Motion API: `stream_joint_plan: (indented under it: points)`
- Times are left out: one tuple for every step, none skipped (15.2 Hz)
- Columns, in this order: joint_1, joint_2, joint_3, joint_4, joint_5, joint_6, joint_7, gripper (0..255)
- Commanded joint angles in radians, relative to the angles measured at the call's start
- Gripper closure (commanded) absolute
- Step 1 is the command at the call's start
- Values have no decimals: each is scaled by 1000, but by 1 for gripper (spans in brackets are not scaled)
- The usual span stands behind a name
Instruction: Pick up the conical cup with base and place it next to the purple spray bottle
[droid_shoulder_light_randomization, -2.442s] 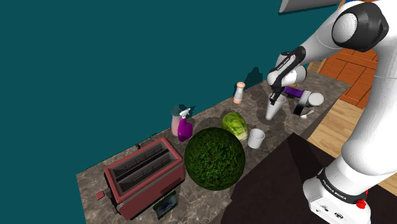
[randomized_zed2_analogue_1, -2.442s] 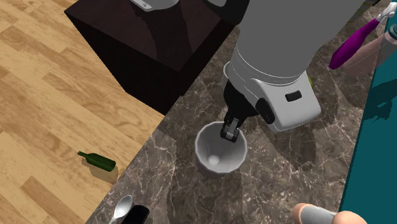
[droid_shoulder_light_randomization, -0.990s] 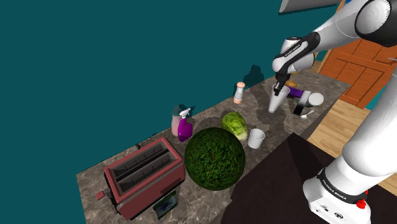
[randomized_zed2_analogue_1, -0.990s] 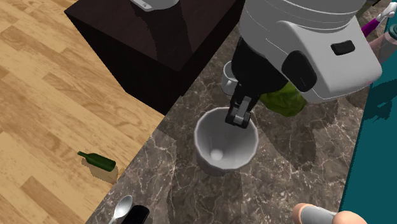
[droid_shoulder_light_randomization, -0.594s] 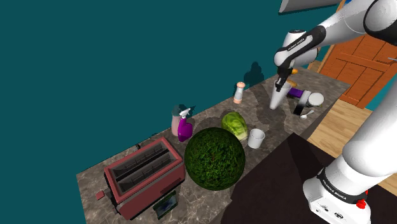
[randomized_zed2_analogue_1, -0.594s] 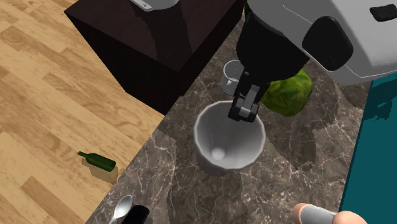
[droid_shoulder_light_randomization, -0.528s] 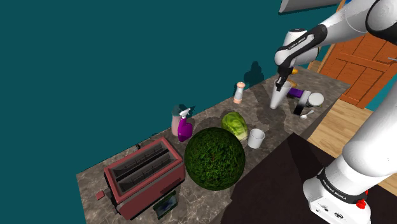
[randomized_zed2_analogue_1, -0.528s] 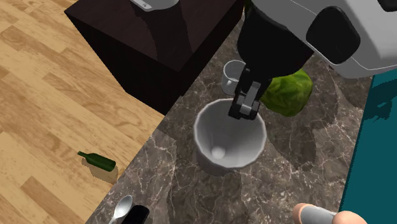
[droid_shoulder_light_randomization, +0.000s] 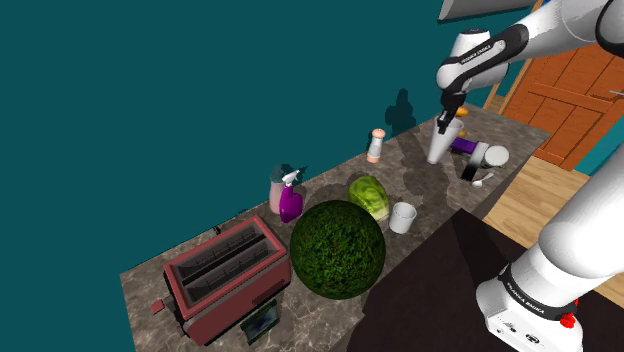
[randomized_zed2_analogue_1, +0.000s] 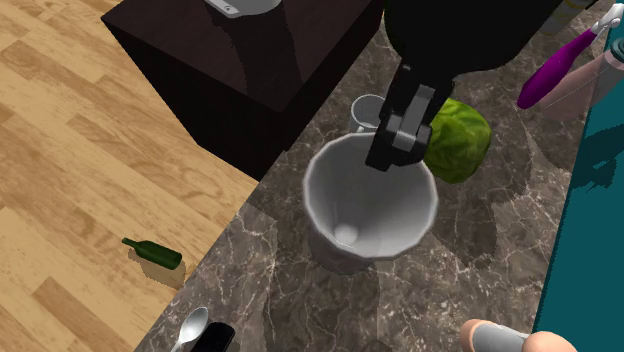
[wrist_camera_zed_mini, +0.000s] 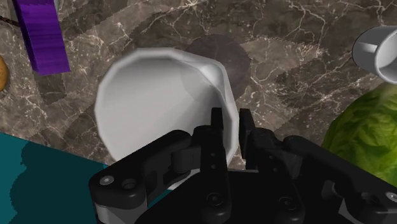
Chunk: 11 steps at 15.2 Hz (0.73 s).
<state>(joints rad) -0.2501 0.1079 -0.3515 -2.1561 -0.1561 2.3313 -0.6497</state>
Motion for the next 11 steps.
stream_joint_plan:
  points:
    - [1,-16,0,14,-3,-29,-1,255]
    - [2,-23,0,20,-5,-42,-1,255]
    - [3,-31,0,26,-6,-55,-1,255]
    - [3,-38,0,32,-8,-68,-2,255]
    - [4,-44,0,39,-9,-81,-2,255]
    - [5,-51,0,45,-10,-94,-3,255]
    - [5,-57,1,52,-11,-106,-3,255]
    - [6,-63,1,59,-13,-119,-4,255]
    - [6,-69,1,67,-14,-132,-4,255]
    - [7,-75,1,74,-14,-145,-5,255]
    - [7,-80,2,82,-15,-158,-6,255]
